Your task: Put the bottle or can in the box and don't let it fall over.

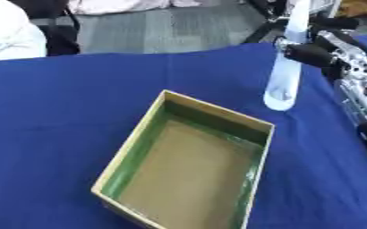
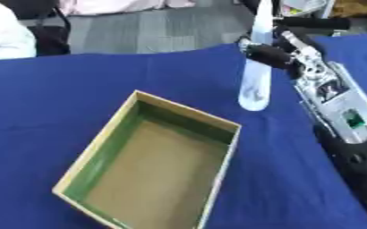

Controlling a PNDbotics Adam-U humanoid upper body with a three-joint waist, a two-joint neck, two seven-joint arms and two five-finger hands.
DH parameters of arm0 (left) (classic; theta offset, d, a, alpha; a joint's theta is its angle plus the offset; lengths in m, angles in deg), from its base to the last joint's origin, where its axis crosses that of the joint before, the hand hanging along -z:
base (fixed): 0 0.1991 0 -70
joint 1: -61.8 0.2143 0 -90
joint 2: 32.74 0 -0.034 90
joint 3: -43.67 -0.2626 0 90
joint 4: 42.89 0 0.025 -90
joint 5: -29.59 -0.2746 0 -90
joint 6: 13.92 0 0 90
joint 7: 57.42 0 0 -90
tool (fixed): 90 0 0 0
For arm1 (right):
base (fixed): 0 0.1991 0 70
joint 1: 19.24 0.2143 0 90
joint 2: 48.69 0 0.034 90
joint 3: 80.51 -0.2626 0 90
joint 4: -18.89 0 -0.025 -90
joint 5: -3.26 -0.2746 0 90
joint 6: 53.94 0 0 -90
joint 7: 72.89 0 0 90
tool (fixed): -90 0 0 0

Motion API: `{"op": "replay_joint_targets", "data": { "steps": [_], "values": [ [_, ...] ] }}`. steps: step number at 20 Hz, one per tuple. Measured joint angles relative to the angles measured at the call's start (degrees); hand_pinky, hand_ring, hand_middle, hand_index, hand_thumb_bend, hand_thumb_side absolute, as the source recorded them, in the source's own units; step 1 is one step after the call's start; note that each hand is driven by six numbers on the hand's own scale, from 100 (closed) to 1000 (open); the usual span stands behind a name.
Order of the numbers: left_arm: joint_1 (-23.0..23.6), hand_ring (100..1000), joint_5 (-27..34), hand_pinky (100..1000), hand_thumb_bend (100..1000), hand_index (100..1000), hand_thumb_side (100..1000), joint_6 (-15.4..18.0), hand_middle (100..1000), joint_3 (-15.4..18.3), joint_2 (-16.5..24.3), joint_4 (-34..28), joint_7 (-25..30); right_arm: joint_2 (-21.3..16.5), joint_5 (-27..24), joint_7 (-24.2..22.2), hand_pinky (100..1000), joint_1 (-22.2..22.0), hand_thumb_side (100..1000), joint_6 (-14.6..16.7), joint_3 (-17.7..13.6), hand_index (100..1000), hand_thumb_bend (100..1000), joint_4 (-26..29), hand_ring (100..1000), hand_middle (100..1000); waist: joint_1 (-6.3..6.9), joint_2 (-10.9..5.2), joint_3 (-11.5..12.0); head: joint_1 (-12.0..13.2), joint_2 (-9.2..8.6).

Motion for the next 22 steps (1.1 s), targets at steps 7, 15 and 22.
{"op": "replay_joint_targets", "data": {
  "steps": [7,15,22],
  "values": [
    [-0.02,1000,0.04,1000,100,798,595,0.08,1000,0.00,-0.01,0.00,0.08,0.02,-0.99,0.62,1000,-1.43,439,1.19,0.10,1000,100,-1.03,1000,1000,0.21,0.16,0.00,-0.05,-0.07],
    [-0.27,1000,0.10,1000,100,798,595,0.13,1000,0.00,-0.04,0.00,0.14,0.08,-2.23,0.82,1000,-2.31,463,3.14,0.22,981,100,-2.93,1000,1000,0.31,0.32,0.01,-0.14,-0.30],
    [-0.30,1000,0.12,1000,100,798,594,0.14,1000,0.00,-0.46,0.00,0.18,0.45,-2.95,1.16,1000,-2.37,428,4.34,0.40,918,100,-4.53,1000,1000,0.36,0.48,0.03,-0.15,-0.33]
  ]
}}
